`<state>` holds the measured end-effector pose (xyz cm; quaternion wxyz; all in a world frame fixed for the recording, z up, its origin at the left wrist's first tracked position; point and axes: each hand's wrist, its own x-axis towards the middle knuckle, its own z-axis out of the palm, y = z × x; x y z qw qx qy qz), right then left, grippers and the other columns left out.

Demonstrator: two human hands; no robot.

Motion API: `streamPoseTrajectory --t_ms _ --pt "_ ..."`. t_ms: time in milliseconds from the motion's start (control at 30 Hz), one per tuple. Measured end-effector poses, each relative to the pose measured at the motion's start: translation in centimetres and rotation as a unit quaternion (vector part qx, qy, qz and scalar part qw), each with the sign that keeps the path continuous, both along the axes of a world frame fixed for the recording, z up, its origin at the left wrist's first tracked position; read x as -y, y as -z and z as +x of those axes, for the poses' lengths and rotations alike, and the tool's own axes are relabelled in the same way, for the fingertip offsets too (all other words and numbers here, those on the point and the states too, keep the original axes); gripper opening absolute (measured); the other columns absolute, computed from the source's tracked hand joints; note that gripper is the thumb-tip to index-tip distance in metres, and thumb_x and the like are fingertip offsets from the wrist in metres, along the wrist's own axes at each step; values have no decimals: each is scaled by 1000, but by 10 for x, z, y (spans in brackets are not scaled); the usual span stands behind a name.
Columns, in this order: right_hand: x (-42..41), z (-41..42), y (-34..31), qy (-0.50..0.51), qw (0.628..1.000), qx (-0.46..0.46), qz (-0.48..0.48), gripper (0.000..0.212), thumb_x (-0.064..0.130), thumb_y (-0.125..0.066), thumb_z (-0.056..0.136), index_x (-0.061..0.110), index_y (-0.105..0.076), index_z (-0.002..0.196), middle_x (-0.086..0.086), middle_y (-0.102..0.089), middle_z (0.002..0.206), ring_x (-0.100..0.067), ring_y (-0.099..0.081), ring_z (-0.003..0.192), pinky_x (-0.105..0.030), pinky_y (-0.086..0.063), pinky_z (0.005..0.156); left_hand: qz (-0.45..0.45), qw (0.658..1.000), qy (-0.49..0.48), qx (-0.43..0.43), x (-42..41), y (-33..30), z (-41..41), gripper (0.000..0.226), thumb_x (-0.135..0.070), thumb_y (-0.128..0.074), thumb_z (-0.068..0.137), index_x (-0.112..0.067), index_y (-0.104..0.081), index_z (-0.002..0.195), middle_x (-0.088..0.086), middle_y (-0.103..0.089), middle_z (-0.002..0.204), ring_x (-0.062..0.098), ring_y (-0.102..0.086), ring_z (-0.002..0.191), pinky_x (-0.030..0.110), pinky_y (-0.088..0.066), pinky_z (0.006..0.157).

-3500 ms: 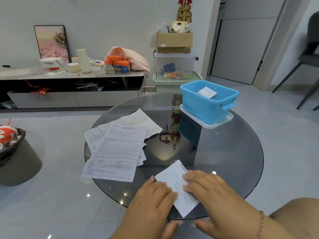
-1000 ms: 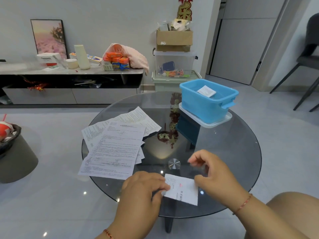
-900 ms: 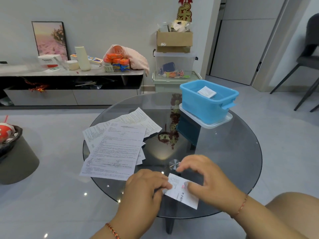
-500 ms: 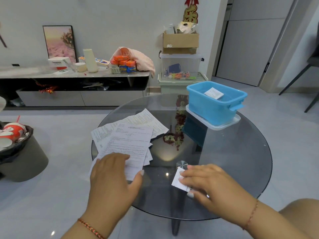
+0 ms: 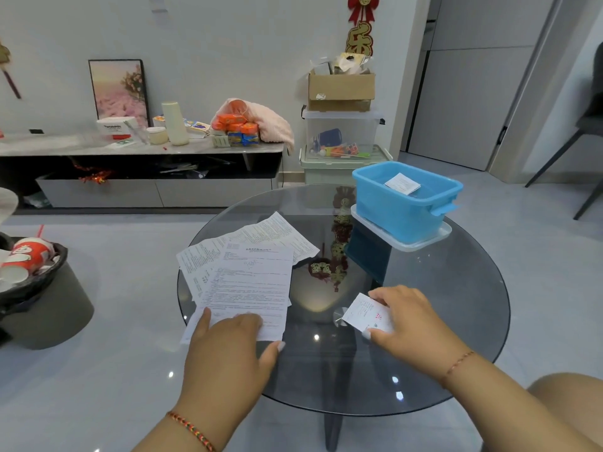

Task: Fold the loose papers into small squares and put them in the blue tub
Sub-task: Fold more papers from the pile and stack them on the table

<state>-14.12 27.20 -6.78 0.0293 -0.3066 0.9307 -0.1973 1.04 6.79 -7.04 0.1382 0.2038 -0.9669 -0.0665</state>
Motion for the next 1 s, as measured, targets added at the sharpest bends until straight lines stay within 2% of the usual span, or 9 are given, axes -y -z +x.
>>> streamPoseTrajectory --t_ms 133,200,367,467,567,633,767,900,1000 --pt "2 -4 -3 51 997 53 8 45 48 -71 72 29 -47 105 5 -50 105 -15 -43 100 -23 -36 76 -42 999 7 -26 6 5 -3 24 -27 -83 58 -25 -60 60 -6 -57 48 17 -57 47 36 -57 70" --pt "2 -4 -5 48 997 61 18 38 47 -70 75 30 -43 95 6 -47 97 -14 -44 96 -23 -34 72 -20 999 -17 -24 8 4 -4 22 -18 -82 60 -24 -61 61 -4 -59 51 22 -57 52 24 -43 47" --pt "1 -12 -11 65 996 55 -30 10 21 -46 94 25 -52 87 1 -60 95 -15 -55 86 -26 -39 63 52 992 -66 -94 16 6 -4 22 -11 -61 82 -31 -69 87 -4 -69 76 27 -61 76 23 -35 52" --pt "-10 -31 -20 108 992 17 -64 17 17 -48 94 20 -62 102 -1 -64 99 -19 -56 90 -28 -42 70 -2 981 -51 -188 15 5 -5 25 0 -66 77 -21 -72 87 6 -69 70 33 -64 60 28 -46 47" --pt "-20 -46 -21 158 984 -82 4 22 28 -55 90 24 -58 111 -2 -62 111 -24 -52 107 -34 -40 82 -52 961 -31 -271 9 3 -7 21 -3 -59 84 -14 -74 93 12 -73 85 37 -69 84 40 -55 57" --pt "-21 -43 -19 179 976 -120 27 53 38 -63 85 23 -45 132 -2 -54 127 -24 -43 122 -38 -34 97 -107 944 -1 -311 3 3 -7 25 -8 -50 85 -11 -74 92 9 -73 84 30 -65 91 41 -55 68" --pt "-10 -8 -17 32 976 -165 -137 78 37 -79 70 25 -41 137 9 -48 131 -10 -41 123 -32 -31 105 -178 919 94 -340 -11 9 -9 21 -4 -57 80 -5 -74 92 6 -70 77 17 -51 81 34 -39 102" --pt "0 15 1 -113 967 -153 -167 83 33 -82 64 33 -40 135 22 -41 129 2 -38 120 -23 -30 102 -173 901 196 -346 -42 19 -11 24 -6 -53 87 -10 -76 84 1 -70 75 15 -65 70 36 -49 92" --pt "-3 14 11 -164 952 -157 -204 48 19 -77 63 32 -61 106 10 -61 117 -7 -53 110 -26 -47 89 -139 891 266 -341 -61 10 -6 30 -8 -49 87 -14 -76 77 -4 -67 69 11 -64 63 34 -51 88"
